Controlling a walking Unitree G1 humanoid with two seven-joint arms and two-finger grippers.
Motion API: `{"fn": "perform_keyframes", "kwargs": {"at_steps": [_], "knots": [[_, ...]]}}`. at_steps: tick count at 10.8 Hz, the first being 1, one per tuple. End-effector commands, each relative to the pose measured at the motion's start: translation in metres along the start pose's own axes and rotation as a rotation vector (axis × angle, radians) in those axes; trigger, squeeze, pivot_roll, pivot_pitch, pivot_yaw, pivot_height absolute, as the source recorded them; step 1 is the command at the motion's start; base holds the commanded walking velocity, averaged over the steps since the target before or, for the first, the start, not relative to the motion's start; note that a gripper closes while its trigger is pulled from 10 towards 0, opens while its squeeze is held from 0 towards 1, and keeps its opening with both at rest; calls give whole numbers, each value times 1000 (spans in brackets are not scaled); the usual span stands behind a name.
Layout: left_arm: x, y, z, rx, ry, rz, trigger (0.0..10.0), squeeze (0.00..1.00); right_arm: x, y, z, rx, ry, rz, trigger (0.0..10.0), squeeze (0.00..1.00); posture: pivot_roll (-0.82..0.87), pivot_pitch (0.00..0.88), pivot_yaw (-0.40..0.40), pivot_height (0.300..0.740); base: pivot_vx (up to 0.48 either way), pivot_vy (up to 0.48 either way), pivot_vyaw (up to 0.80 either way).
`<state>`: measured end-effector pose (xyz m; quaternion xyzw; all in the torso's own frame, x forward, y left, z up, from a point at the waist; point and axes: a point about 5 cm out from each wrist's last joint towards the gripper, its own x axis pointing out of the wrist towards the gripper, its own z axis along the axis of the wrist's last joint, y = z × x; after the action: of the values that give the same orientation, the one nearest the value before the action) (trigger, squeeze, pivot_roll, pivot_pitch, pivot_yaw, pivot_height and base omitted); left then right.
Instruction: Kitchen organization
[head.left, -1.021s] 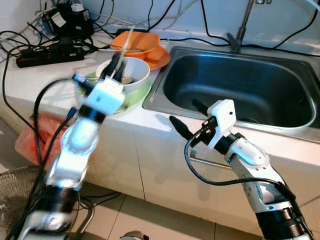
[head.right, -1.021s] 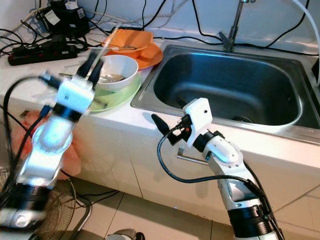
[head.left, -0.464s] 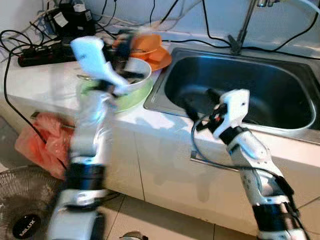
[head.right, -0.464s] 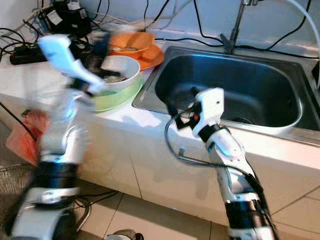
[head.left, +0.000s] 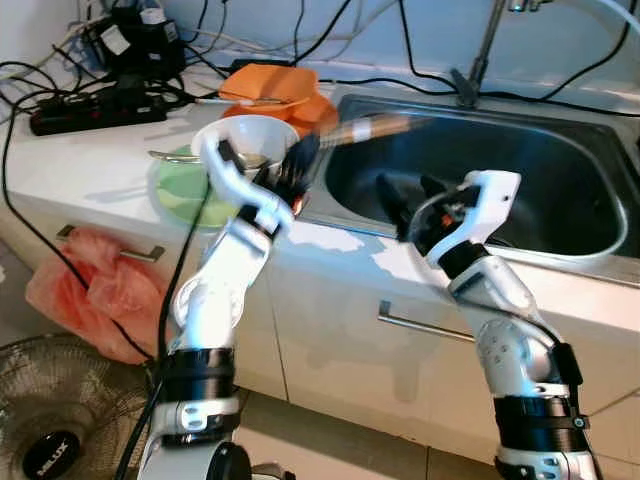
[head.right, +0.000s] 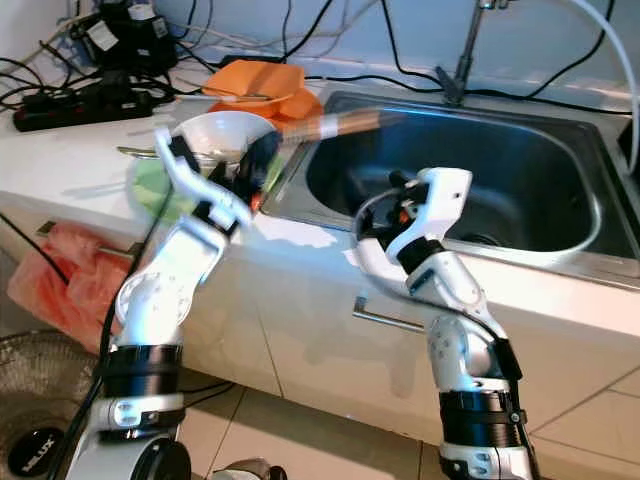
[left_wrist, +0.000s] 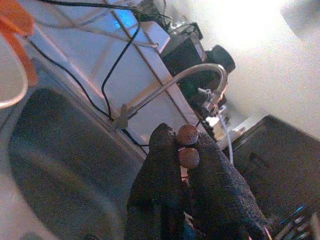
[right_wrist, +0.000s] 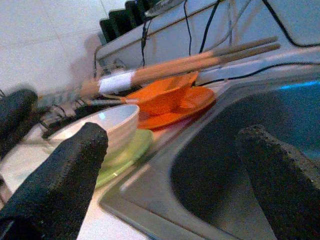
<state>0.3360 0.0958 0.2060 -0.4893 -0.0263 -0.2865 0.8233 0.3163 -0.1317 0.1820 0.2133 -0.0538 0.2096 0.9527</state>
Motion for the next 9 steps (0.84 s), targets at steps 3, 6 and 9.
{"fn": "perform_keyframes", "kwargs": {"at_steps": [3, 6, 9], "knots": [[-6, 1, -10, -144, 86, -22, 0, 0, 6, 7, 20, 215, -66, 49, 10000, 0, 162, 31, 48, 740, 0, 0, 0], [-7, 2, -16, -191, 133, -18, 0, 0, 12, 12, 25, 252, -99, 51, 10000, 0, 162, 22, 46, 740, 0, 0, 0], [-6, -9, -19, -240, 164, -80, 0, 0, 17, 10, 32, 262, -132, 39, 10000, 0, 162, 19, 50, 740, 0, 0, 0]]}}
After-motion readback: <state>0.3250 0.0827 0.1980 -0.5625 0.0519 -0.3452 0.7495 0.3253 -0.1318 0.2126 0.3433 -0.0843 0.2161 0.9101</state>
